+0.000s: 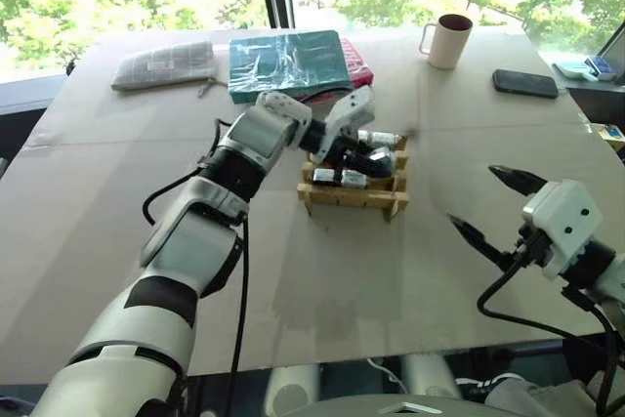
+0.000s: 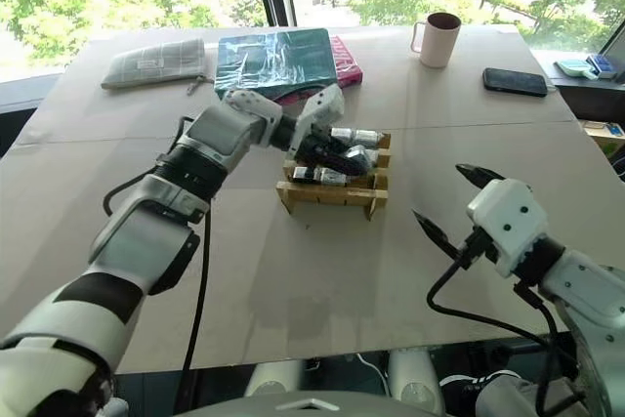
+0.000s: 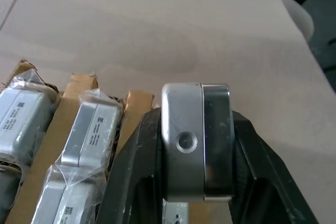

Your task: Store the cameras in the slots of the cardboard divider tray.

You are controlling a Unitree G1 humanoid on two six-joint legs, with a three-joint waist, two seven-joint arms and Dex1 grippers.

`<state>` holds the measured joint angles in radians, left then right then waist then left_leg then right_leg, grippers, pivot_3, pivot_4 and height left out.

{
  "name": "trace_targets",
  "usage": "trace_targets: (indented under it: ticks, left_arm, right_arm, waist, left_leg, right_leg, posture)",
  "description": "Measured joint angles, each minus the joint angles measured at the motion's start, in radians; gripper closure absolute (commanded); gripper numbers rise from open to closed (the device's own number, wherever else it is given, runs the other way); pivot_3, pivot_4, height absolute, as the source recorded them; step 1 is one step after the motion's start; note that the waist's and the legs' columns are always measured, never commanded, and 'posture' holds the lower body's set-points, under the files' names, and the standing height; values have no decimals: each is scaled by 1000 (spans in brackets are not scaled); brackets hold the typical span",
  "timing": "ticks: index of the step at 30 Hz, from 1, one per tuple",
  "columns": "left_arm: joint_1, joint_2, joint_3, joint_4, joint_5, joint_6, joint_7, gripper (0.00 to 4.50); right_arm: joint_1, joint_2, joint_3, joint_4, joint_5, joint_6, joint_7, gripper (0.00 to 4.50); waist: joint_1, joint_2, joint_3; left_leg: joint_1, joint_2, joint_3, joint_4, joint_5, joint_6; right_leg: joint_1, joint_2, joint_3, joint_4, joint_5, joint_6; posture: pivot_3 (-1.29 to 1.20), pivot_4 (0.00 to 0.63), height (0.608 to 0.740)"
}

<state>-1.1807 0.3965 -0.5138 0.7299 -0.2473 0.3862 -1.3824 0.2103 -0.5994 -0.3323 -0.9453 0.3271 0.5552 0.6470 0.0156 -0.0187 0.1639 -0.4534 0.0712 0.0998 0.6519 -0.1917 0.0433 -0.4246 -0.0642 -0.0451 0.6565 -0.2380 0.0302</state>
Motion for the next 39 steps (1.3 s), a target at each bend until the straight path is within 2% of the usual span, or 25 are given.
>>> trace_targets:
  ticks: [4, 8, 17, 19, 21, 23, 24, 25, 30, 33, 35, 39]
  left_arm:
    - [-40, -52, 1, 150, 113, -181, -9, 3612]
    - [-64, -94, 14, 233, 171, -256, -13, 3612]
    - [-73, -119, 45, 265, 264, -341, -23, 3612]
    - [-73, -120, 49, 265, 277, -354, -33, 2584]
    - [-67, -121, 51, 266, 292, -352, -42, 1854]
    - [-42, -121, 73, 242, 287, -348, -56, 686]
    - [-28, -116, 84, 223, 281, -341, -57, 272]
    - [-14, -110, 100, 202, 271, -321, -62, 69]
    - [-10, -29, 256, 75, 161, -86, -64, 69]
    - [21, 24, 321, -64, 134, -30, -17, 69]
    - [108, 37, 334, -204, 125, -53, 9, 69]
    - [199, 35, 303, -312, 125, -37, 13, 69]
  right_arm:
    - [38, 22, -6, -30, 42, -10, -12, 0]
    - [56, 18, -37, -61, 104, -4, -20, 0]
    - [108, -21, -57, -61, 157, -4, -20, 0]
    - [108, -27, -63, -61, 158, -8, -21, 0]
    - [106, -32, -63, -60, 161, -11, -22, 0]
    - [100, -38, -62, -57, 162, -13, -24, 0]
    - [96, -38, -62, -56, 165, -13, -27, 0]
    - [92, -38, -62, -55, 170, -13, -30, 0]
    - [84, -47, -57, -18, 186, -14, -34, 0]
    - [73, -48, -42, 11, 185, -21, -29, 0]
    - [57, -49, -27, 33, 182, -32, -26, 0]
    - [43, -54, -21, 50, 178, -43, -23, 0]
  waist:
    - [-1, 0, 0]
    - [-1, -1, 0]
    - [-1, -1, 0]
    - [-1, -1, 0]
    - [-1, -1, 0]
    - [-1, -1, 0]
    - [-2, -1, 0]
    - [-2, -1, 0]
    - [-3, -2, 1]
    - [-4, -2, 0]
    - [-1, -1, 0]
    - [3, -2, 0]
  left_leg:
    - [0, 0, -2, 1, 0, 0]
    - [1, 0, -4, 1, 0, 0]
    - [2, 0, -5, 2, 0, 0]
    - [2, 0, -5, 2, 0, 0]
    - [2, 0, -5, 2, 0, 0]
    - [2, 0, -5, 2, 0, 0]
    - [2, 0, -6, 2, 0, 0]
    - [2, 0, -6, 2, 0, 0]
    - [2, 0, -6, 2, 0, 0]
    - [3, 0, -6, 2, 0, 0]
    - [3, 0, -5, 2, 0, 0]
    - [2, 0, -6, 4, 0, 0]
  right_leg:
    - [0, 0, 0, 1, -2, 2]
    - [0, 0, 0, 1, -2, 2]
    - [2, 0, 0, 2, -2, 2]
    - [2, 0, 0, 2, -2, 2]
    - [2, 0, 0, 2, -2, 3]
    - [2, 0, 0, 2, -1, 2]
    - [2, 0, 0, 2, -1, 2]
    - [2, 0, 0, 3, -1, 2]
    - [2, 0, 0, 3, -1, 3]
    - [2, 0, 0, 3, -1, 3]
    - [2, 0, 0, 4, 1, 5]
    - [2, 0, -1, 4, 2, 4]
  posture:
    - [0, 150, 740]
    - [0, 150, 740]
    - [0, 150, 740]
    - [0, 150, 740]
    - [0, 150, 740]
    - [0, 150, 740]
    - [0, 150, 740]
    - [0, 150, 740]
    - [0, 150, 740]
    - [0, 150, 740]
    - [0, 150, 740]
    - [0, 150, 740]
